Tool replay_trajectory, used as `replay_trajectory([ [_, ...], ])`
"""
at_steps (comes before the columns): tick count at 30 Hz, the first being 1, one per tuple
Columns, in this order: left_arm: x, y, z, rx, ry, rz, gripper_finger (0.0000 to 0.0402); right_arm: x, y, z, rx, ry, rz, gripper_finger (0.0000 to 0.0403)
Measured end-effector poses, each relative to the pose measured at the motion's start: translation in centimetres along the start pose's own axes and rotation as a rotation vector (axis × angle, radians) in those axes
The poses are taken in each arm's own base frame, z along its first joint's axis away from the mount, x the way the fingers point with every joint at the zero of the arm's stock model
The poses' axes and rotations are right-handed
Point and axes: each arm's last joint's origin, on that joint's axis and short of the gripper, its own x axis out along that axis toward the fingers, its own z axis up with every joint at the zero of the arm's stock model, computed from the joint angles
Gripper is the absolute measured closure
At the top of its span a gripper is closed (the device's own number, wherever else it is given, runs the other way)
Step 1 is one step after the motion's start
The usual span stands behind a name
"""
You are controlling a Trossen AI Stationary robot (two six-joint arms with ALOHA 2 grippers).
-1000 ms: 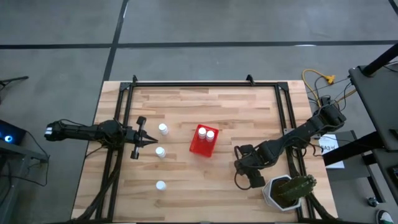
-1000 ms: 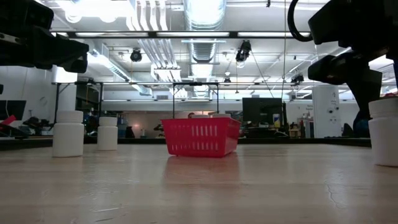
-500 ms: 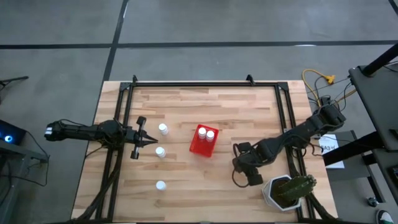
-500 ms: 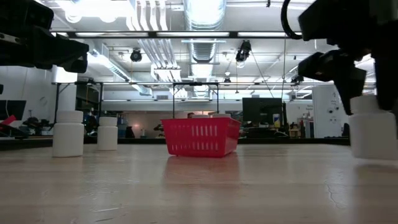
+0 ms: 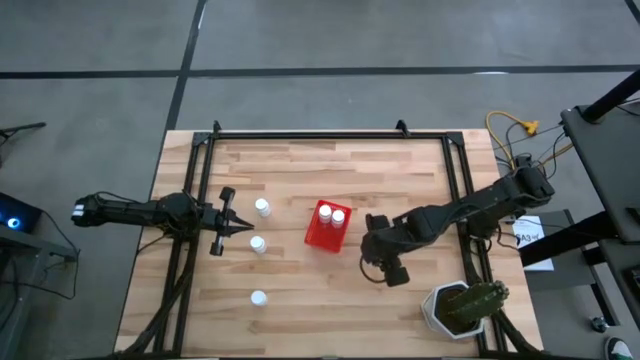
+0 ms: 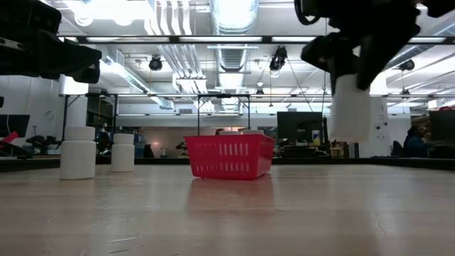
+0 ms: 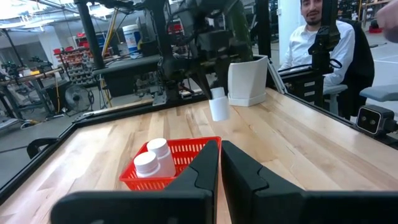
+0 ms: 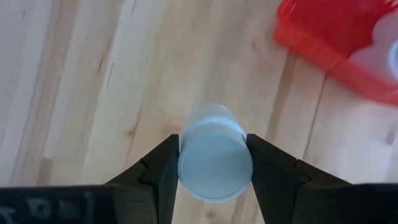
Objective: Pick and place pill bottles into a basket
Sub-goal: Put the white medicine bottle into the red bin
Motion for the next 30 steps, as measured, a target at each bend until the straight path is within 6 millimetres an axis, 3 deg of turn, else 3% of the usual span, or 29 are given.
replay_trajectory([
  [24, 0.0, 0.0, 0.0, 0.000, 0.001, 0.000, 0.0400, -2.4, -6.2, 3.0, -0.047, -0.182, -0.095, 0.0250],
  [30, 0.0, 0.0, 0.0, 0.000, 0.000, 0.000, 0.0400, -2.4, -7.2, 4.7, -0.020, -0.115, -0.093, 0.0250],
])
